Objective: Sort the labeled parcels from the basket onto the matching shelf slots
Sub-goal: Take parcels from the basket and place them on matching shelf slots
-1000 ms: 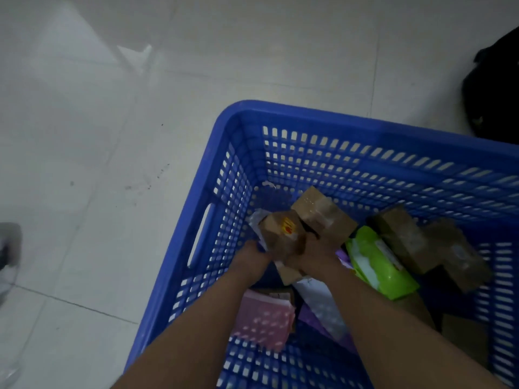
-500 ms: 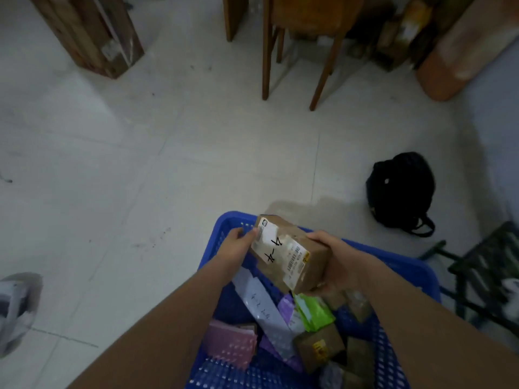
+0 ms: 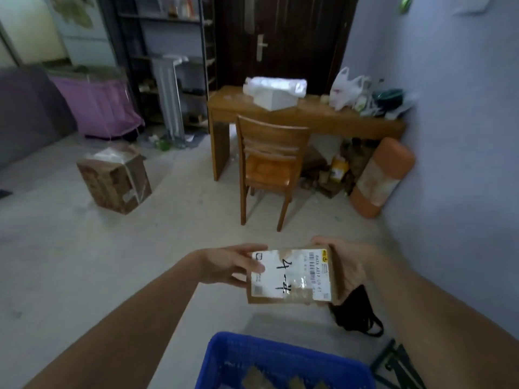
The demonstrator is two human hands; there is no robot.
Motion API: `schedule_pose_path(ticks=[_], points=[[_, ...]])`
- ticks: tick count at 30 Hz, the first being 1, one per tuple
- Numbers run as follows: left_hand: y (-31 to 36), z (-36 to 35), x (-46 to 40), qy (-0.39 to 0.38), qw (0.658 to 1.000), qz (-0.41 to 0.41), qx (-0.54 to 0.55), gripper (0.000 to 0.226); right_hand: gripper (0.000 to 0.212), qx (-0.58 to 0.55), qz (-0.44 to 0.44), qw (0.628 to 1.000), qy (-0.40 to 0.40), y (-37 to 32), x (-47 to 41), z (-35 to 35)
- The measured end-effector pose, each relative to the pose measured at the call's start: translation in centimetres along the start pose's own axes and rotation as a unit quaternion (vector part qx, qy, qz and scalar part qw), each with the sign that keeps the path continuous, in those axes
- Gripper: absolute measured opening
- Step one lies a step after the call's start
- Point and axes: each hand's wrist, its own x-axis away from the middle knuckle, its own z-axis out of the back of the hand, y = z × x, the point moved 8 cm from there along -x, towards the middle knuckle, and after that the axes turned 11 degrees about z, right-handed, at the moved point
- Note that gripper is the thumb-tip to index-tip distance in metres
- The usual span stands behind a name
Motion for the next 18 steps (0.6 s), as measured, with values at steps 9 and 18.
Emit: schedule_pose_path(ticks=[9, 18], points=[[18.2, -4.6, 12.8, 0.102, 0.964, -0.209, 0.127, 0.063, 0.072, -0.106, 0.301, 0.93, 0.18, -18.9, 19.6, 6.2], [26.7, -14.4, 21.9, 0.033, 0.923, -0.337, 0.184, 0.048, 0.048, -0.078, 0.411, 0.877, 0.235, -23.0, 30.3, 2.0]])
